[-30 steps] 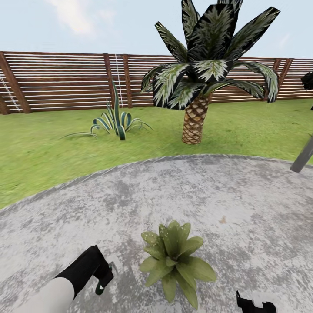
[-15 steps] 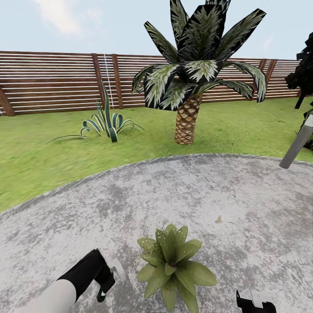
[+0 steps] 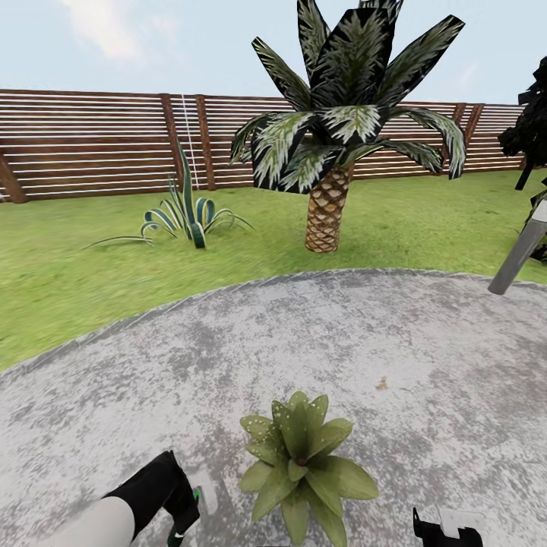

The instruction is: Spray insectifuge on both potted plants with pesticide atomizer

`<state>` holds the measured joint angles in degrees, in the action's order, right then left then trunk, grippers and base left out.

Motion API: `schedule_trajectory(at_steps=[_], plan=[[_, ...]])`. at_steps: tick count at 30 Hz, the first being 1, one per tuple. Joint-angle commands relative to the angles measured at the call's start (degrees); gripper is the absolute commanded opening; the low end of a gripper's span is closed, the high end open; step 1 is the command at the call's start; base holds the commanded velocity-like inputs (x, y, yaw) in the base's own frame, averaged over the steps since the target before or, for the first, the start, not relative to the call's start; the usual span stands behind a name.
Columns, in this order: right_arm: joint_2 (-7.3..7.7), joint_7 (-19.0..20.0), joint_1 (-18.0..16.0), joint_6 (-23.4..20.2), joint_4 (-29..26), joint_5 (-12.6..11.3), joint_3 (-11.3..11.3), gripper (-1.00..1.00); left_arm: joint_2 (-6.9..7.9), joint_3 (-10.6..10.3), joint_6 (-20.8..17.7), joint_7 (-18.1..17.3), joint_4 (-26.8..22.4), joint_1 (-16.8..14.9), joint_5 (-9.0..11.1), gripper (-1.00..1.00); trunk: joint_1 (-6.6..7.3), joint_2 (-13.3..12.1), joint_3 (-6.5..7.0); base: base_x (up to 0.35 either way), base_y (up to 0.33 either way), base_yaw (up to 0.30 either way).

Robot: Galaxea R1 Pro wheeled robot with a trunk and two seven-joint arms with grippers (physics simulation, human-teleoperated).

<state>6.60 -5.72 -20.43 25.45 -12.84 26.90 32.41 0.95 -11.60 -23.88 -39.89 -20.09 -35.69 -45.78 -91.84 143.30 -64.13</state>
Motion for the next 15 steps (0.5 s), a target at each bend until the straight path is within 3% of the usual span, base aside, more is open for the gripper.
schedule_trajectory(at_steps=[1,5,11,15], plan=[[0.0,-0.3,-0.1,0.2,0.1,0.6,0.3,1.0,-0.83,-0.4,-0.3,-0.3,-0.3,0.0,-1.2,-1.0,0.01,0.0,-0.05,0.0,0.0,0.0],[0.0,-0.3,-0.1,0.2,0.1,0.6,0.3,1.0,-1.23,-0.9,-0.4,-0.2,-0.6,-0.1,-1.7,-1.0,0.01,0.0,-0.05,0.0,0.0,0.0],[0.0,-0.3,-0.1,0.2,0.1,0.6,0.3,1.0,1.78,-0.9,-0.2,0.0,0.0,-0.1,-1.7,-1.0,0.01,0.0,-0.05,0.0,0.0,0.0],[0.0,-0.3,-0.1,0.2,0.1,0.6,0.3,1.0,2.73,-0.9,-0.5,-0.1,0.0,-0.1,-1.7,-1.0,0.01,0.0,-0.05,0.0,0.0,0.0]])
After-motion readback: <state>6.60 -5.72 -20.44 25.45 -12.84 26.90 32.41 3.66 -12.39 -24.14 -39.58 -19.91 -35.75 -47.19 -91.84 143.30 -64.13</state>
